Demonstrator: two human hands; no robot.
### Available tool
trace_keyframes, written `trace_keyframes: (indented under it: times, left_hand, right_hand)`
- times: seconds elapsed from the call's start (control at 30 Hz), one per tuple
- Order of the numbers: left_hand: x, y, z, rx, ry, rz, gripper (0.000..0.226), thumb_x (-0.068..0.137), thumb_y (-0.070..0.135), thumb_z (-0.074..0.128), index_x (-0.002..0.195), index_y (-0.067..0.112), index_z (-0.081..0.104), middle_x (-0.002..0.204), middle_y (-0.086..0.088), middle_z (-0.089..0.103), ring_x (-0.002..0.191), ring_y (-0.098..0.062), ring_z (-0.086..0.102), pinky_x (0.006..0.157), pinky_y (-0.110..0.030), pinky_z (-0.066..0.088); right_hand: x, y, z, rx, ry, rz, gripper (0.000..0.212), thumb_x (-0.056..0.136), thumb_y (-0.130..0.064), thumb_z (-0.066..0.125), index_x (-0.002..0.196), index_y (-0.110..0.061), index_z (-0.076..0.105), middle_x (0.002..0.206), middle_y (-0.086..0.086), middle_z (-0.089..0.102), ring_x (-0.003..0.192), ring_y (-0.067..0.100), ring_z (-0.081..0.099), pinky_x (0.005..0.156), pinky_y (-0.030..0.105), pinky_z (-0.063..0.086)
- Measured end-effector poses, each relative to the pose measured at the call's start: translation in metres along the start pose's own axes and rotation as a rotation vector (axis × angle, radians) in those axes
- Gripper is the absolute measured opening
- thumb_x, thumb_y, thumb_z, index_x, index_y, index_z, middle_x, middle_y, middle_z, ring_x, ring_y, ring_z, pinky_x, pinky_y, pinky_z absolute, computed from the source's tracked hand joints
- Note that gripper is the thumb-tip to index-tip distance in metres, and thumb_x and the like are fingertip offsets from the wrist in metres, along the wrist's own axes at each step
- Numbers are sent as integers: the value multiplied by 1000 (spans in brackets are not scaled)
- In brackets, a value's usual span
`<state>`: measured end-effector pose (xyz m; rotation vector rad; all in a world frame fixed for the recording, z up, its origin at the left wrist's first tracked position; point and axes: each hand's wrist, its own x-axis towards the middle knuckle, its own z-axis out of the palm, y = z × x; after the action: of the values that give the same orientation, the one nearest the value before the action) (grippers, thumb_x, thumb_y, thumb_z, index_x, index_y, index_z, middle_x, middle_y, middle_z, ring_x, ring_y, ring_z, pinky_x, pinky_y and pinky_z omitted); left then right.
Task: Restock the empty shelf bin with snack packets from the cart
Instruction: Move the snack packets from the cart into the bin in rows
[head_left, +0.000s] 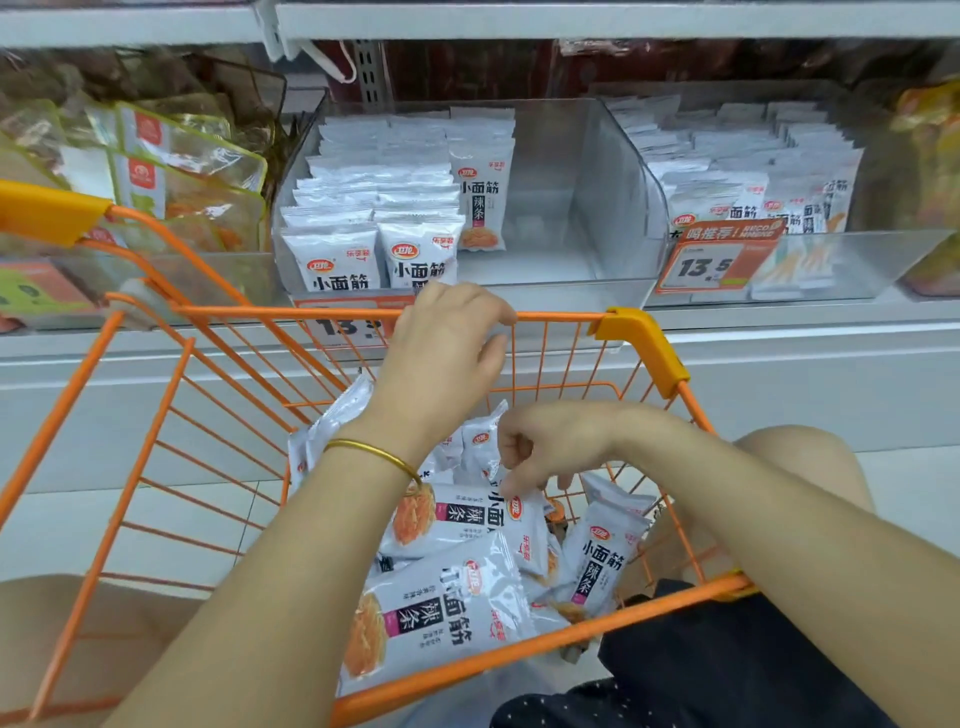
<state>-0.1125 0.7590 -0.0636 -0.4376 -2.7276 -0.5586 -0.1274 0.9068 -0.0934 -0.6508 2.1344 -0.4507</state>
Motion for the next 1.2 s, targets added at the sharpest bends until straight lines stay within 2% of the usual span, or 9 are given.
trace_keyframes:
  times: [0.17, 0.33, 0.47, 0.63, 0.73, 0.87, 1.0, 1.1, 1.2]
  left_hand:
    - [2, 4, -3, -32, 72, 28, 25, 81, 21, 50, 95, 14, 70, 97, -3, 63, 96, -31, 51, 87, -40, 41]
    - [3, 6, -6, -108, 102, 29, 15, 83, 22, 58, 88, 17, 70, 86, 2, 62, 91, -23, 51, 86, -27, 35]
    - [3, 12, -15, -384, -46, -113, 11, 88, 23, 62, 92, 16, 70, 82, 8, 65, 78, -2, 55, 67, -7, 37]
    - [4, 19, -24, -695, -213, -232, 13, 85, 35, 66, 89, 23, 68, 88, 1, 71, 78, -8, 63, 73, -24, 48]
    - [11, 24, -35, -934, -168, -366, 2, 85, 18, 66, 83, 17, 65, 83, -7, 72, 67, -10, 65, 64, -26, 52]
    - [34, 26, -45, -1048, 69, -544, 11, 88, 18, 64, 84, 8, 61, 73, -6, 68, 50, -7, 61, 41, -16, 44]
    - [50, 11, -34, -801, 314, -456, 18, 89, 28, 61, 99, 12, 61, 92, 2, 65, 77, -6, 59, 71, -22, 47]
    - [46, -15, -22, -107, 432, -251, 41, 87, 42, 46, 114, 14, 59, 119, -1, 57, 112, -19, 49, 97, -32, 33]
    - [40, -35, -5, 199, 359, -169, 47, 88, 40, 39, 124, 15, 55, 142, -13, 43, 136, -32, 32, 110, -53, 20]
  right_hand:
    - [-1, -1, 8, -152, -94, 3, 32, 83, -33, 70, 91, -10, 50, 76, -3, 48, 69, 15, 50, 62, 24, 42]
    - [-27, 7, -18, 362, 171, -82, 15, 81, -9, 71, 87, -6, 58, 80, 2, 56, 71, 14, 62, 61, 23, 52]
    - [-48, 17, -29, 632, 423, -228, 9, 83, -5, 68, 84, -12, 63, 75, 0, 68, 67, 11, 63, 62, 26, 48]
    - [-56, 2, -47, 846, 619, -361, 4, 84, -5, 63, 85, -9, 63, 69, 3, 70, 59, 13, 65, 56, 22, 53]
    - [-53, -8, -59, 992, 709, -366, 11, 90, -18, 58, 84, -10, 61, 65, 0, 69, 58, 11, 66, 54, 25, 55]
    - [-45, -19, -67, 1075, 519, -361, 42, 79, -42, 57, 107, -10, 62, 95, 11, 70, 80, 24, 68, 71, 38, 59]
    - [-29, -23, -82, 971, 577, -268, 7, 89, -17, 61, 92, -14, 65, 78, 1, 72, 64, 13, 68, 59, 28, 58]
    - [-12, -12, -116, 1070, 752, -181, 6, 89, -15, 62, 84, -13, 64, 68, -1, 72, 52, 9, 67, 47, 24, 55]
    - [20, -2, -146, 973, 823, -93, 15, 86, -4, 65, 101, -5, 62, 87, 8, 71, 63, 16, 69, 54, 31, 58]
